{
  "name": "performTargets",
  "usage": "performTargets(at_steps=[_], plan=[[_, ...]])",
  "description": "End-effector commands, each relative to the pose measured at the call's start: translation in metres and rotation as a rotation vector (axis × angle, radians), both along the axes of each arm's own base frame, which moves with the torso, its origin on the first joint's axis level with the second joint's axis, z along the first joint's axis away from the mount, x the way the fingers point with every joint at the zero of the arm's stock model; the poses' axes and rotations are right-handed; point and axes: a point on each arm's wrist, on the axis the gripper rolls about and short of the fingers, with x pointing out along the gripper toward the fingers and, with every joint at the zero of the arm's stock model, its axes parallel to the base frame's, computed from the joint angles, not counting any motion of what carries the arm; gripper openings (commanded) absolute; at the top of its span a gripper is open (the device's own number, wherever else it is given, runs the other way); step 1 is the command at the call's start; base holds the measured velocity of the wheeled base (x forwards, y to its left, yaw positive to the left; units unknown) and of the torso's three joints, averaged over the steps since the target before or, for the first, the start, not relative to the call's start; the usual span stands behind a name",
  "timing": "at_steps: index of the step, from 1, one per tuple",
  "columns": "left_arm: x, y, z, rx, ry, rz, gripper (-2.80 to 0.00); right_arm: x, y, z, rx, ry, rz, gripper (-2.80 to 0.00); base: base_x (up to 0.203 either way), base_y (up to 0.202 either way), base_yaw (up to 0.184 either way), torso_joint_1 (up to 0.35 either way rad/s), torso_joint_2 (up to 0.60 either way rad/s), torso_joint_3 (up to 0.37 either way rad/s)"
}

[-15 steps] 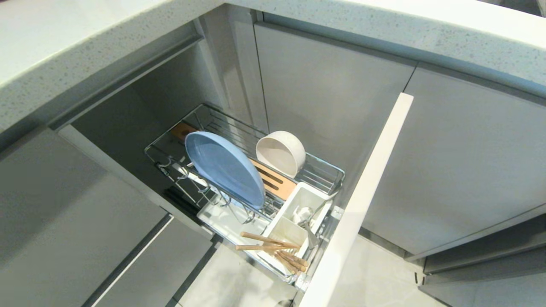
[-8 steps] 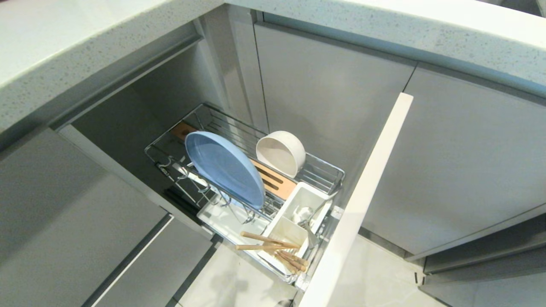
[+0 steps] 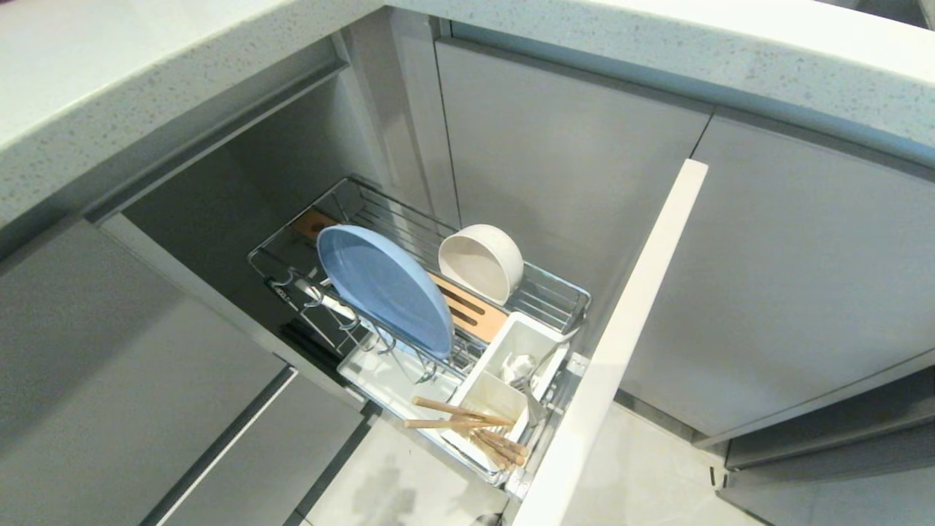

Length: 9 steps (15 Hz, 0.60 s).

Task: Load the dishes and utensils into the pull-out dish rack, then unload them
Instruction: Take the plate out of the cupboard

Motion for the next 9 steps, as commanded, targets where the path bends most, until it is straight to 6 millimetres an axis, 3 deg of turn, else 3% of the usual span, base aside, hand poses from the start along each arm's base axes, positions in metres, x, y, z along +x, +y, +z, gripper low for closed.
performTargets(at_steps=[1,5,9], plan=[[0.0024,0.0000,-0.0083,-0.002,0.036,0.000,-2.80,-0.0002,0.0000,-0.0005,0.000,-0.003,0.000,-2.80,0.000,0.000,0.000,0.000,0.00,0.000],[0.0023,0.0002,-0.0078,-0.107,0.029,0.007,-2.80,-0.0002,0.0000,-0.0005,0.000,-0.003,0.000,-2.80,0.000,0.000,0.000,0.000,0.00,0.000],[0.0023,0.0002,-0.0078,-0.106,0.029,0.007,-2.80,-0.0002,0.0000,-0.0005,0.000,-0.003,0.000,-2.80,0.000,0.000,0.000,0.000,0.00,0.000]])
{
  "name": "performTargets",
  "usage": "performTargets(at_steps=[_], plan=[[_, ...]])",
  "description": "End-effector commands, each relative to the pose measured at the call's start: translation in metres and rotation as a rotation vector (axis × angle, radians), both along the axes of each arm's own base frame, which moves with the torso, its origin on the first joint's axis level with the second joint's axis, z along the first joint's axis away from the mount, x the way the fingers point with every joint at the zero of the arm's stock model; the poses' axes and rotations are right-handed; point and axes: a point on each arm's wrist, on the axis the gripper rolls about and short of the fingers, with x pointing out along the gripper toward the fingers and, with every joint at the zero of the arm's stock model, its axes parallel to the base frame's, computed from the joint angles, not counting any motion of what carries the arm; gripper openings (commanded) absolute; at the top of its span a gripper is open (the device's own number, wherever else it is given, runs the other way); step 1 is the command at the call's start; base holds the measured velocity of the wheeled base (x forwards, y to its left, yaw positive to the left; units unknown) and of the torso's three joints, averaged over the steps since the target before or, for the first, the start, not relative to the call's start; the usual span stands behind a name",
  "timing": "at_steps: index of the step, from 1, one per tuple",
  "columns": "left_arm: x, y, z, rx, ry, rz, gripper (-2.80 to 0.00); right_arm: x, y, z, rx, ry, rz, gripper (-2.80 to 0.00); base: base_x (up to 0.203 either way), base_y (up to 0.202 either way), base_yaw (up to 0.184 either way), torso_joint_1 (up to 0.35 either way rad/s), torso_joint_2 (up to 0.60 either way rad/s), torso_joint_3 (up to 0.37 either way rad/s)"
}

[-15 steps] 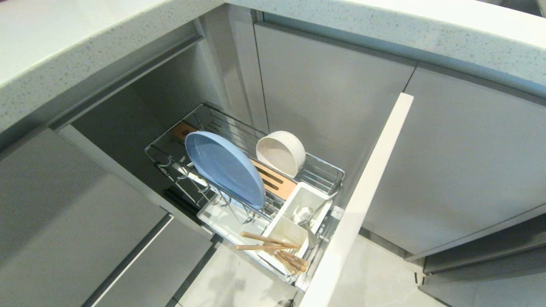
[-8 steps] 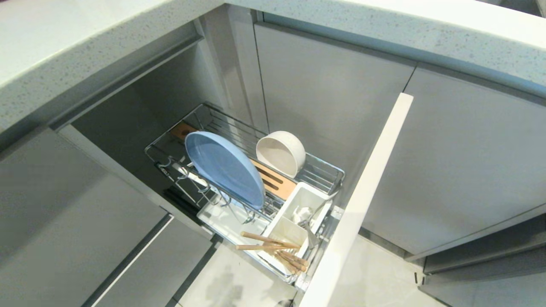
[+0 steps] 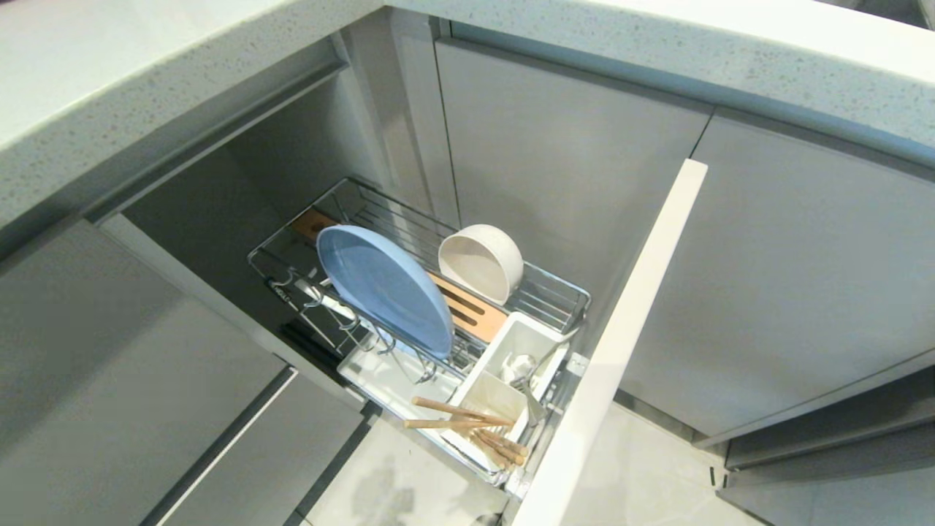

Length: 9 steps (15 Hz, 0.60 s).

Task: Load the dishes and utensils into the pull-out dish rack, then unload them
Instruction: Take the plate out of the cupboard

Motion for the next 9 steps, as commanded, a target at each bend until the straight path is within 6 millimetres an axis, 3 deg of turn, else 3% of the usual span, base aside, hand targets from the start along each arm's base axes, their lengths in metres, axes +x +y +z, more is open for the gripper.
performTargets(at_steps=[1,9], plan=[[0.0021,0.0000,-0.0072,-0.001,0.026,0.000,-2.80,-0.0002,0.0000,-0.0005,0.000,-0.003,0.000,-2.80,0.000,0.000,0.000,0.000,0.00,0.000],[0.0021,0.0000,-0.0072,0.000,0.026,0.000,-2.80,-0.0002,0.0000,-0.0005,0.000,-0.003,0.000,-2.80,0.000,0.000,0.000,0.000,0.00,0.000]])
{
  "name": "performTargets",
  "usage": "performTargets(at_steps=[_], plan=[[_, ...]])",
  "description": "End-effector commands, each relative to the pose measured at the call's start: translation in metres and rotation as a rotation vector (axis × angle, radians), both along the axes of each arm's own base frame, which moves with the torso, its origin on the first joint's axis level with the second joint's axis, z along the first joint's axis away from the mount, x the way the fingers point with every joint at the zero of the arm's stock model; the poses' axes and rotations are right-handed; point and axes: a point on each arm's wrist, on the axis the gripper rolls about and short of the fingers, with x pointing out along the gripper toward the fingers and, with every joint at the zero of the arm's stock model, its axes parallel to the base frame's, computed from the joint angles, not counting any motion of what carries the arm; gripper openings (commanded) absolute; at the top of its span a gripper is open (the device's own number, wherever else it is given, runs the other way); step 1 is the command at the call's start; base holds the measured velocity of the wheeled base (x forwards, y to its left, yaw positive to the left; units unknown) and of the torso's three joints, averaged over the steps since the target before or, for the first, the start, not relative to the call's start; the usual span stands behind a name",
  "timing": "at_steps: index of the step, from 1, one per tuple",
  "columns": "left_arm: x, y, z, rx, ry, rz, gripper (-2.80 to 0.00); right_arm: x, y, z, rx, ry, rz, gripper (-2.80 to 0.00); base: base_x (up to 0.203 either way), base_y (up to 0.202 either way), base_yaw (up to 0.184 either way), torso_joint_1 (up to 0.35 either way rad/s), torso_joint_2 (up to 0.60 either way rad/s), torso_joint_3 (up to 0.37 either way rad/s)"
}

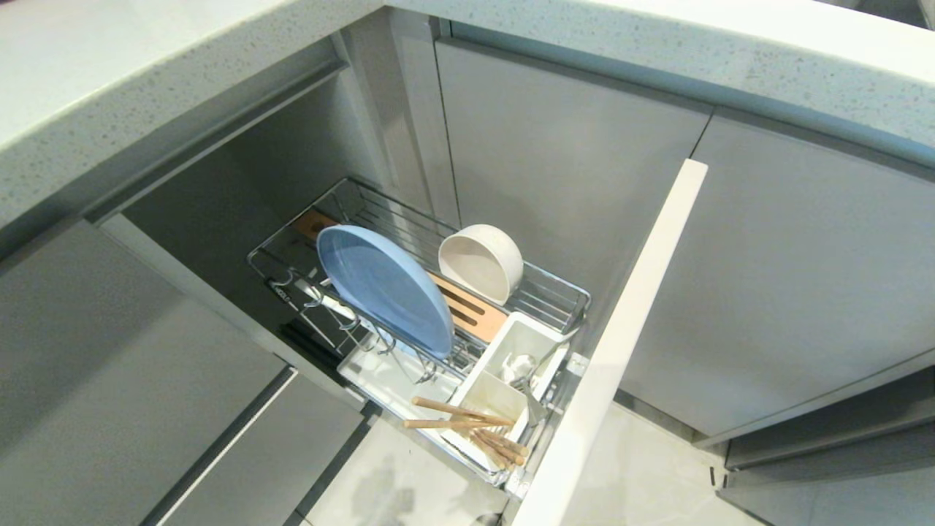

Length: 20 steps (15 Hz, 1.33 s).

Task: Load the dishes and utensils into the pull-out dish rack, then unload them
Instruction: Take the plate out of the cupboard

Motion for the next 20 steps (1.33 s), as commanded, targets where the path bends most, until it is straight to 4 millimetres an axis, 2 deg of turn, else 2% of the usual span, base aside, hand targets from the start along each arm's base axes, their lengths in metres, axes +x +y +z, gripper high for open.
performTargets(at_steps=[1,5,6,7,10,13,15,17,19,20], plan=[[0.002,0.000,-0.007,0.000,0.026,0.001,-2.80,0.000,0.000,0.000,0.000,-0.003,0.000,-2.80,0.000,0.000,0.000,0.000,0.00,0.000],[0.002,0.000,-0.007,0.003,0.022,0.001,-2.80,0.000,0.000,0.000,0.000,-0.003,0.000,-2.80,0.000,0.000,0.000,0.000,0.00,0.000],[0.001,0.000,-0.002,0.009,0.003,0.001,-2.80,0.000,0.000,0.000,0.000,-0.002,0.000,-2.80,0.000,0.000,0.000,0.000,0.00,0.000],[-0.003,0.000,0.011,0.013,-0.043,0.001,-2.80,0.000,0.000,0.000,0.000,-0.003,0.000,-2.80,0.000,0.000,0.000,0.000,0.00,0.000],[-0.030,0.000,0.077,0.018,-0.218,-0.004,-2.80,0.000,0.000,0.000,0.000,-0.003,0.000,-2.80,0.000,0.000,0.000,0.000,0.00,0.000],[-0.053,0.000,0.158,0.019,-0.307,0.004,-2.80,0.000,0.000,0.000,0.001,-0.003,0.000,-2.80,0.000,0.000,0.000,0.000,0.00,0.000],[-0.047,-0.001,0.213,0.023,-0.321,0.010,-2.80,0.000,0.000,-0.001,0.000,-0.002,0.000,-2.80,0.000,0.000,0.000,0.000,0.00,0.000],[-0.033,-0.001,0.265,0.019,-0.346,0.014,-2.80,0.000,0.000,0.000,0.000,-0.003,0.000,-2.80,0.000,0.000,0.000,0.000,0.00,0.000],[-0.019,-0.001,0.310,-0.049,-0.392,0.001,-2.80,0.000,0.000,0.000,0.001,-0.003,0.000,-2.80,0.000,0.000,0.000,0.000,0.00,0.000],[-0.009,-0.001,0.326,-0.126,-0.401,-0.019,-2.80,0.000,0.000,0.000,0.000,-0.003,0.000,-2.80,0.000,0.000,0.000,0.000,0.00,0.000]])
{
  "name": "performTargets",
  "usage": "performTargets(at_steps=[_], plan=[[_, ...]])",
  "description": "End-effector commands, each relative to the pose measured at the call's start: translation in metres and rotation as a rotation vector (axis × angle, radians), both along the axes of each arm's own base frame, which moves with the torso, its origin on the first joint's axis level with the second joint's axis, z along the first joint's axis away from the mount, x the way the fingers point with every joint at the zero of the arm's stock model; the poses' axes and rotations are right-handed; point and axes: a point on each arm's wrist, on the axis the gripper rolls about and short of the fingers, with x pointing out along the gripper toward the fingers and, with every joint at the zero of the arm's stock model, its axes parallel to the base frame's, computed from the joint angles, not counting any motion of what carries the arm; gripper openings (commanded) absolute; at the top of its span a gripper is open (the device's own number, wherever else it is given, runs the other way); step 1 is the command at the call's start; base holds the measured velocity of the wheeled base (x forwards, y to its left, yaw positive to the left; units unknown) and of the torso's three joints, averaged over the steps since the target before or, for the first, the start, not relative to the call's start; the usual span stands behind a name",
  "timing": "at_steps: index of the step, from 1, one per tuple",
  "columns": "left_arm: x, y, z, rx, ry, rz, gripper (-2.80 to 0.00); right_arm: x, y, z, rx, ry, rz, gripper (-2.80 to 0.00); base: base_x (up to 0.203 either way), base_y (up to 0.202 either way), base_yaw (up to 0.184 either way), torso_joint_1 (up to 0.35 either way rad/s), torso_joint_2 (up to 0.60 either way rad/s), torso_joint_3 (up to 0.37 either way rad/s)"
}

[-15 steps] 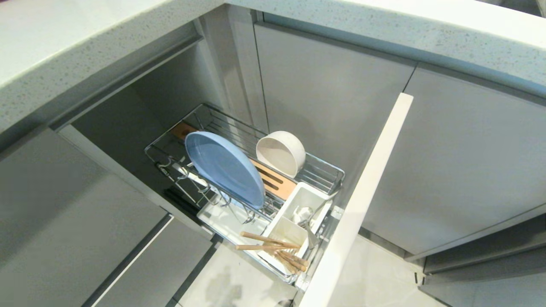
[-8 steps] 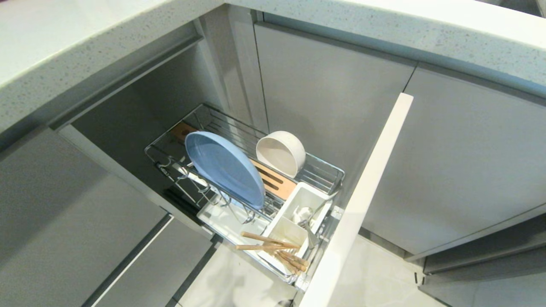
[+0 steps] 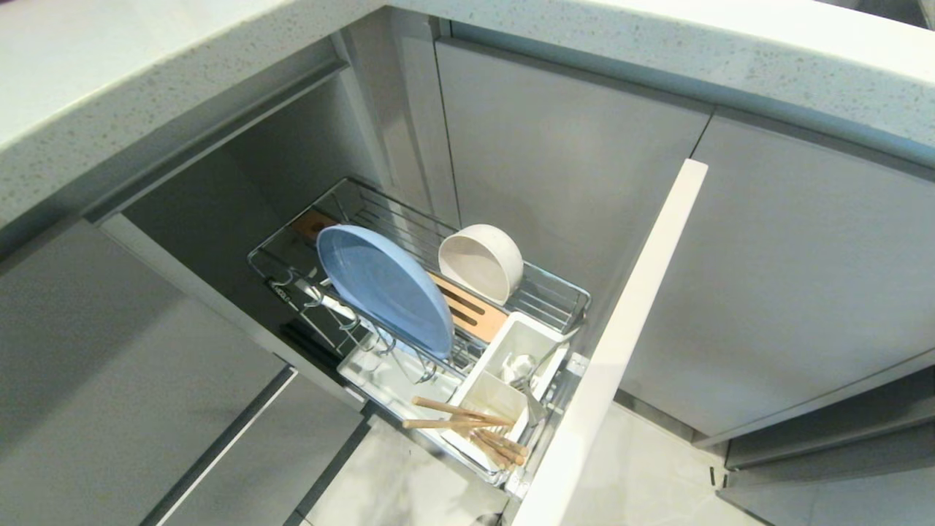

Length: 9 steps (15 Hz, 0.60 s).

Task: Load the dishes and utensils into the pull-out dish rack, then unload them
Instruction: Take the plate out of the cupboard

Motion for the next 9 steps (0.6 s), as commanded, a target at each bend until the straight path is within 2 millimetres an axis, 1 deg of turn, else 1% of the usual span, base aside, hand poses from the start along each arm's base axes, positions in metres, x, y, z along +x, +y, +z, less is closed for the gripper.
performTargets(at_steps=[1,2,3,5,9], plan=[[0.055,0.001,0.043,-0.154,0.055,-0.078,-2.80,0.000,0.000,0.000,0.000,-0.003,0.000,-2.80,0.000,0.000,0.000,0.000,0.00,0.000],[0.063,0.001,0.055,-0.231,0.044,-0.122,-2.80,0.000,0.000,0.000,0.000,-0.003,0.000,-2.80,0.000,0.000,0.000,0.000,0.00,0.000],[0.073,0.002,0.062,-0.315,0.046,-0.168,-2.80,0.000,0.000,0.000,0.000,-0.003,0.000,-2.80,0.000,0.000,0.000,0.000,0.00,0.000],[0.087,0.002,0.065,-0.419,0.079,-0.272,-2.80,0.000,0.000,0.000,0.001,-0.003,0.000,-2.80,0.000,0.000,0.000,0.000,0.00,0.000],[0.110,-0.005,0.062,-0.498,0.187,-0.466,-2.80,0.000,0.000,0.000,0.001,-0.003,0.000,-2.80,0.000,0.000,0.000,0.000,0.00,0.000]])
